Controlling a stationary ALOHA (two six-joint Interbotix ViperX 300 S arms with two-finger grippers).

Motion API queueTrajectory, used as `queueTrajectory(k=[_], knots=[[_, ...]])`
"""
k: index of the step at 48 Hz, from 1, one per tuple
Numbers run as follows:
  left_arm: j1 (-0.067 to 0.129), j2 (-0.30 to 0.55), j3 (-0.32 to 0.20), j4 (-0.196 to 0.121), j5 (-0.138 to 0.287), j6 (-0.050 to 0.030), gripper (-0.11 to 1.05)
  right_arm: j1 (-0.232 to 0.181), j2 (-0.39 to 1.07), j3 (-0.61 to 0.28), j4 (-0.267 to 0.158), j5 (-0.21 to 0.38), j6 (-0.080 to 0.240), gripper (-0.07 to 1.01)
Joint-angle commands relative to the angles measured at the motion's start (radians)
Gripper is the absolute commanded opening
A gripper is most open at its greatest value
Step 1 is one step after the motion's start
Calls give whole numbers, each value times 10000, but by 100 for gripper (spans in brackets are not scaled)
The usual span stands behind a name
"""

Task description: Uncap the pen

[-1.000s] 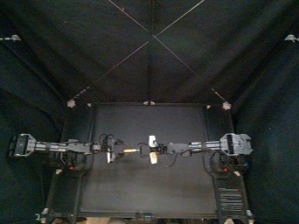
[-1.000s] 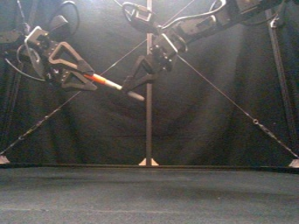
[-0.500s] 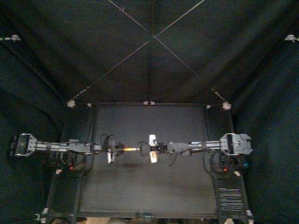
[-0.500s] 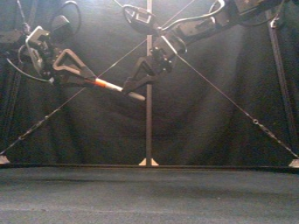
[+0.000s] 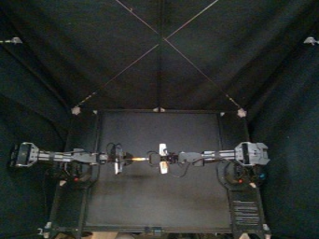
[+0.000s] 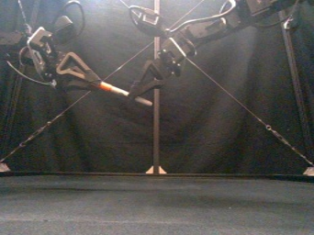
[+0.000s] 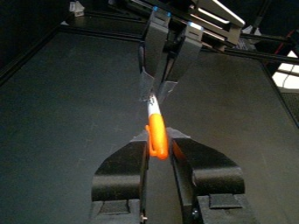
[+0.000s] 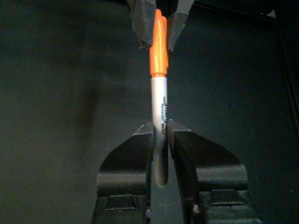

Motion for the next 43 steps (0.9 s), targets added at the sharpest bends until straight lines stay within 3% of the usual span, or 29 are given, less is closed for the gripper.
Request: queueTrajectory(k=[1, 21, 43], knots=[[31, -153, -123, 0, -61, 0, 53, 31, -445, 15, 31, 61, 31, 50], [15, -614, 153, 0, 31, 0, 53, 15, -1120, 736, 92, 138, 92, 50], [15, -675, 199, 15, 506, 15, 53, 15, -2132, 1902, 153, 245, 107, 50]])
